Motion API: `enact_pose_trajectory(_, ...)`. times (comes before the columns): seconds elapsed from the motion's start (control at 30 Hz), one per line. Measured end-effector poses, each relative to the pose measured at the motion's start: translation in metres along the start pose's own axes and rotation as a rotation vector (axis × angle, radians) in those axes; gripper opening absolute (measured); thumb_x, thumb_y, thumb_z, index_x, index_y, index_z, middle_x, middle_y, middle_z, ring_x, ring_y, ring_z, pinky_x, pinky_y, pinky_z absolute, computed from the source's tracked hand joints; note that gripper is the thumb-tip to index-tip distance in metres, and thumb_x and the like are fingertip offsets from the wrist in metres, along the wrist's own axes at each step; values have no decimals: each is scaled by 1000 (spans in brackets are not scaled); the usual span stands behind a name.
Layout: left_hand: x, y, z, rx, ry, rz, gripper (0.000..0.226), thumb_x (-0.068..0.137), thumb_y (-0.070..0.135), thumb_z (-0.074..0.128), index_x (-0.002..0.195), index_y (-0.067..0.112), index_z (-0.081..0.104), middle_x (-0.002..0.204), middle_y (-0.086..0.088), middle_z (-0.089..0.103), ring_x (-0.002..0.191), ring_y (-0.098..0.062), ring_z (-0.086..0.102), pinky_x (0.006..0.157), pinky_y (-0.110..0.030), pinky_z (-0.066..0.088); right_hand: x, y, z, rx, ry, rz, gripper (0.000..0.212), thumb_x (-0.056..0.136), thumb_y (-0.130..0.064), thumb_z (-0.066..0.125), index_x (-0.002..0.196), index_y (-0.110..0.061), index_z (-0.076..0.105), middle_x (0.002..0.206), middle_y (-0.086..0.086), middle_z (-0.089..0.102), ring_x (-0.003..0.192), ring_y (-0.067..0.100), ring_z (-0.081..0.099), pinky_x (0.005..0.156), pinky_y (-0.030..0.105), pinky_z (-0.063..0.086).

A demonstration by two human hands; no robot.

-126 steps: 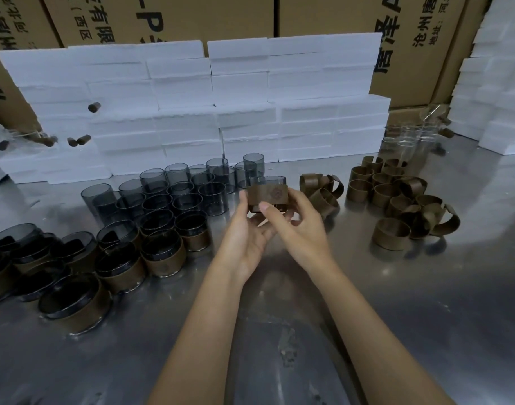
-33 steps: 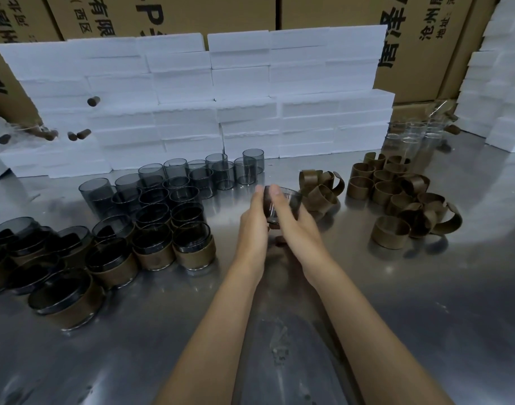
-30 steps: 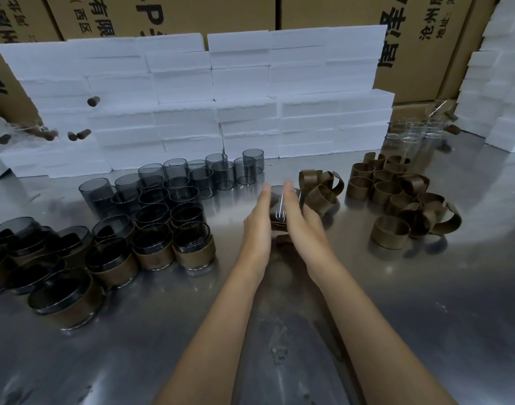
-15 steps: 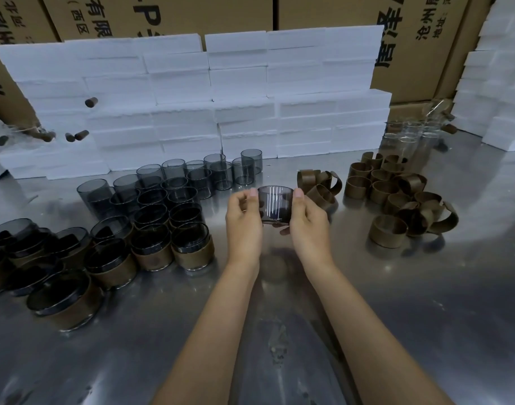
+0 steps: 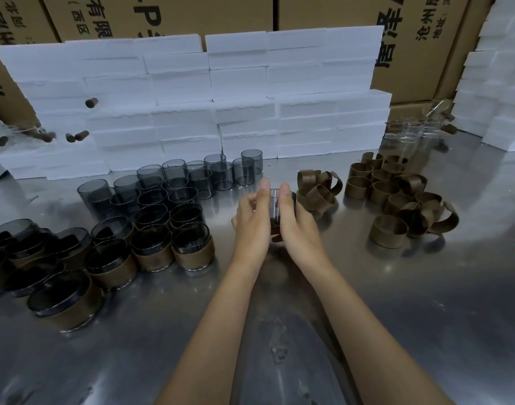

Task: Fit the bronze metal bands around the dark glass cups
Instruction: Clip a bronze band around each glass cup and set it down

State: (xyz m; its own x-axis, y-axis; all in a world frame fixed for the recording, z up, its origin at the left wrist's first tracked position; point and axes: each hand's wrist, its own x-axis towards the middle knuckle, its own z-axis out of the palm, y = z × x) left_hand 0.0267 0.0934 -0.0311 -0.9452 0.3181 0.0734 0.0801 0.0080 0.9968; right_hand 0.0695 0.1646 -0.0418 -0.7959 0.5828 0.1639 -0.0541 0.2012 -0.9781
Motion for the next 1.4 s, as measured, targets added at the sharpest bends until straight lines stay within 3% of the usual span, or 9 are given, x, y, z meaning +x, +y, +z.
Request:
enact_pose_trajectory(0.27,10,-1,-12,-133,183,-42,36,103,51,50,89,19,56,78,4,60,67,-11,54,62,-28,43,7,9,-5,-18,162,-104,39,110,-30,44,91,-10,72,87,10,74,87,27,72,80,57,59)
enact_pose_trajectory(0.4,10,3,-18,-201,164,-46,36,106,41,49,93,16,71,85,-1,74,76,-17,65,65,-28,50,8,4,-6,155,67,6,33,99,-54,58,101,-24,71,93,-3,76,85,15,74,72,35,63)
enact_pose_trajectory(0.5,6,6,-16,-284,44,-106,43,101,53,51,96,18,76,91,-3,80,80,-15,74,75,-33,59,8,4,-3,240,-87,171,75,71,-83,62,116,-24,68,104,1,78,85,17,77,67,32,58)
enact_pose_trajectory(0.63,3,6,-13,-280,-18,-105,34,97,46,58,102,18,76,79,7,78,65,-1,72,47,-14,49,6,2,-1,367,-178,224,69,89,-78,51,121,-19,67,102,10,79,87,28,77,79,43,62)
enact_pose_trajectory(0.73,3,5,-13,-239,-71,-85,29,98,38,61,115,19,74,87,10,78,68,1,71,50,-13,49,7,2,-3,465,-128,226,54,102,-63,38,116,-17,65,94,11,78,79,25,74,82,43,59)
enact_pose_trajectory(0.87,4,1,-10,-194,-151,-18,20,96,28,69,115,31,72,102,14,77,86,5,70,66,-5,47,7,-1,-9,728,-88,328,56,109,-50,33,135,-8,60,127,18,71,115,36,68,109,47,49)
enact_pose_trajectory(1.07,4,-1,-8,-196,-209,62,49,87,14,80,133,18,62,128,7,71,117,2,64,95,-9,47,7,0,-21,962,-87,345,45,110,-37,39,129,-3,62,123,20,72,125,38,63,102,41,52)
enact_pose_trajectory(1.27,5,-1,-7,-186,-72,99,46,74,26,90,112,22,63,111,5,71,93,6,67,76,-8,48,6,0,-19,833,-172,302,34,108,-33,46,104,-11,72,106,12,75,108,30,69,100,39,54)
enact_pose_trajectory(1.4,3,4,-11,-253,25,73,29,84,29,83,102,15,65,99,-4,75,85,-6,70,70,-14,52,4,-1,-16,772,-219,306,38,107,-34,44,123,-9,68,121,19,73,112,30,69,109,43,49)
